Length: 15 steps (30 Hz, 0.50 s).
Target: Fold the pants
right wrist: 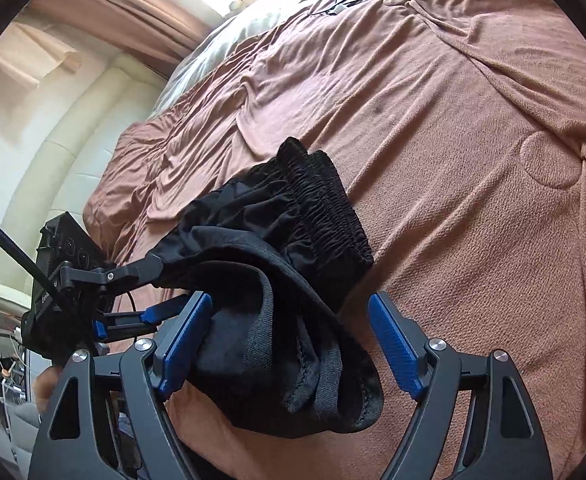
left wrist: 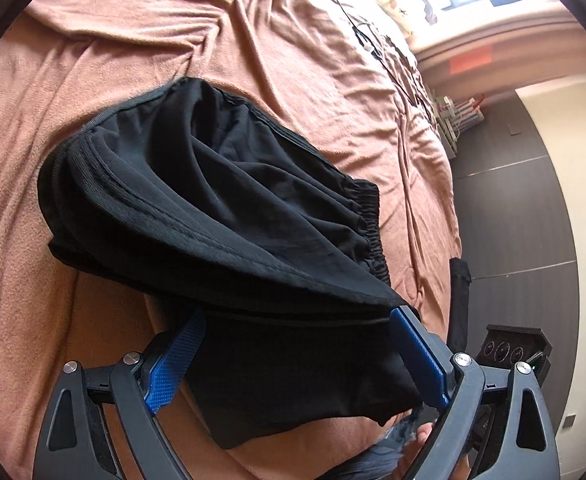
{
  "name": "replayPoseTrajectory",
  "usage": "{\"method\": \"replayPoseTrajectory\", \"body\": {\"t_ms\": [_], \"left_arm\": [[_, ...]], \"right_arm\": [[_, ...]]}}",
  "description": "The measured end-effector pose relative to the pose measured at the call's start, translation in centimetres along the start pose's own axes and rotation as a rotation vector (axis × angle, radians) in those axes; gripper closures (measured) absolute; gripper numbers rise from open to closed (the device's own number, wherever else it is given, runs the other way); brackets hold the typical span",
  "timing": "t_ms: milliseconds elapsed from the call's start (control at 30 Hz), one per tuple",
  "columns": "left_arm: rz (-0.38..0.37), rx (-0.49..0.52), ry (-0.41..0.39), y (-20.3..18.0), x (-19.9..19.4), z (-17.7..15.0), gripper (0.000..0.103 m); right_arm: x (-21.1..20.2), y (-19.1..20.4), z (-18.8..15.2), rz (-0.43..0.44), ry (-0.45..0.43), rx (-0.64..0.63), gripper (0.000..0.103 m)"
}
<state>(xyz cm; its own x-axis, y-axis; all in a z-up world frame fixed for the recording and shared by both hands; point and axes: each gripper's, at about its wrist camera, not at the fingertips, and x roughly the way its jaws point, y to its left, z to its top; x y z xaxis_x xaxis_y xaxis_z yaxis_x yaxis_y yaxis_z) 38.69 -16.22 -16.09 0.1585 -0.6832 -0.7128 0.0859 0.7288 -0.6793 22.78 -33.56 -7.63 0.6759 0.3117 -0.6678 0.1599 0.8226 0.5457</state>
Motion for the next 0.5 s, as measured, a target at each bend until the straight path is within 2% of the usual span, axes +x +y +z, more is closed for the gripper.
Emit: {"method": "replayPoseTrajectory", "body": {"t_ms": [100,167,300,333,400,467,500], "left_arm": [[0.007,-0.014,-0.036,0.7,0.1,0.8,0.009],[0.012,-0.024,-0.062,1.1,0.0,1.3,0.009],[0.038,-0.029,-0.128,1.7,-0.7,2.5,0.012],[0.048,-0.03,-0.143,1.8,-0.9,2.8,0.018],[0.063,-0.027,-0.154,1.9,-1.2,3.5,0.036],[0.088,-0.018,-0.155,1.8,-1.4,4.1,0.07],[0.094,-0.016,-0.152,1.9,-1.5,4.6,0.075]], "right_arm": [[-0.1,0.3,-0.2,-0.002,-0.007,-0.015,0.025],[-0.4,0.4,-0.3,-0.002,-0.011,-0.029,0.041],[-0.9,-0.1,-0.9,-0.013,-0.01,-0.054,0.06],[-1.0,-0.2,-1.1,-0.014,-0.007,-0.056,0.067],[-1.1,-0.5,-1.4,-0.019,-0.004,-0.061,0.075],[-1.2,-0.9,-1.7,-0.009,0.003,-0.054,0.084],[-1.3,-1.1,-1.8,0.003,0.006,-0.047,0.086]]}}
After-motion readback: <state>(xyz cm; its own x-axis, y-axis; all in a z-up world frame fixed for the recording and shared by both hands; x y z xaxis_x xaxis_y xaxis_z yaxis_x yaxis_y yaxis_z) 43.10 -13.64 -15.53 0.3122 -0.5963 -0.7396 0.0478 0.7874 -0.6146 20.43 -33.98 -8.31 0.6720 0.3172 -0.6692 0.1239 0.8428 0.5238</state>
